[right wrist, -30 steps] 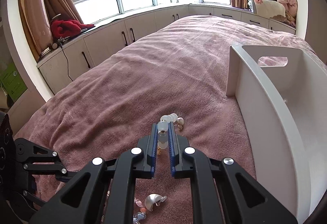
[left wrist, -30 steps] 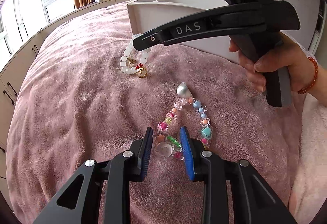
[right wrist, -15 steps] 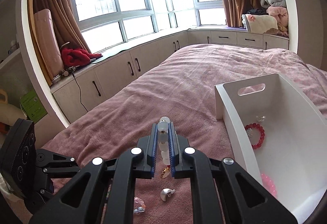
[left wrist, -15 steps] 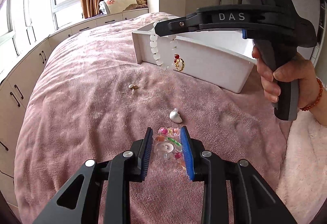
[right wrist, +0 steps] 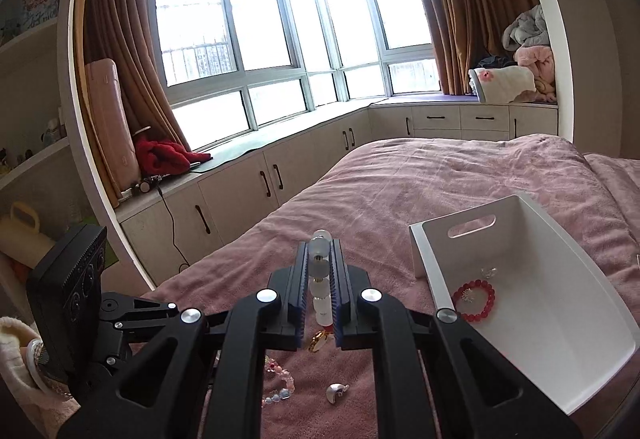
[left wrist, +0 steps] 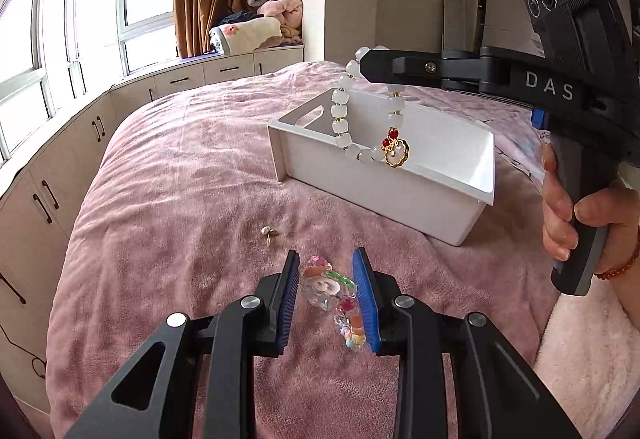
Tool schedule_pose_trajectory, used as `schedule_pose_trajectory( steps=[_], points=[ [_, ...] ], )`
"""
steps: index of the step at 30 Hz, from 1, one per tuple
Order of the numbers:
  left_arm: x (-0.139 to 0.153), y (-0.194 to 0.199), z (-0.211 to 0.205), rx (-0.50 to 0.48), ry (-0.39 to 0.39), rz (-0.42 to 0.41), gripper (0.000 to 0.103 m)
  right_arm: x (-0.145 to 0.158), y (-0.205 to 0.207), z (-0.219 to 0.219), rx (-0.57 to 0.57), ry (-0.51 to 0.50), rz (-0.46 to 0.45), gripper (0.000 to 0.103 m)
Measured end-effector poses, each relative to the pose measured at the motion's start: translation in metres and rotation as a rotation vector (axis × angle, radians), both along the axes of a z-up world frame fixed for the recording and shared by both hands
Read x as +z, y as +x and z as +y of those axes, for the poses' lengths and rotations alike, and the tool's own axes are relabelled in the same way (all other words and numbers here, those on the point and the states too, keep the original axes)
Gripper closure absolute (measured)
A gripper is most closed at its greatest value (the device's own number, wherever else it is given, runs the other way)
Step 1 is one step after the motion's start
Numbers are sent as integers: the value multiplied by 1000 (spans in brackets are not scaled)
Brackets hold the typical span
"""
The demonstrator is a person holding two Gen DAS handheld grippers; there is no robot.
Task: Organize jewelry
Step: 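Lift both bracelets and lower them into the white tray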
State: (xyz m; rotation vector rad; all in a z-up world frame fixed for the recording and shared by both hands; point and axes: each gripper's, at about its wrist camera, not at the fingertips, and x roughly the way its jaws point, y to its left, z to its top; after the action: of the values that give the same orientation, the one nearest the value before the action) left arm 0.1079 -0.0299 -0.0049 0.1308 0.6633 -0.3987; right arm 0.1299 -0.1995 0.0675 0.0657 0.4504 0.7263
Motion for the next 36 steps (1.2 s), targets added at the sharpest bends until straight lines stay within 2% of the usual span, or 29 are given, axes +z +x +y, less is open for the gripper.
schedule_pose_trajectory(
  steps=[10, 19, 22, 29, 36],
  points=[
    [49, 26, -23, -29, 18, -47, 71, 27, -11, -40, -76, 73, -87, 92],
    [87, 59, -59, -67, -24, -71, 71, 34, -3, -86, -174, 144, -84, 92],
    [95, 73, -74, -79, -41, -76, 71, 32, 2, -102, -216, 154, -70, 92],
    [106, 113, -102, -83, -82, -57, 71, 9, 26, -139, -298, 196, 28, 92],
    [99, 157, -127, -74, -55, -21, 71, -11, 48, -153, -346, 181, 100, 92]
  ],
)
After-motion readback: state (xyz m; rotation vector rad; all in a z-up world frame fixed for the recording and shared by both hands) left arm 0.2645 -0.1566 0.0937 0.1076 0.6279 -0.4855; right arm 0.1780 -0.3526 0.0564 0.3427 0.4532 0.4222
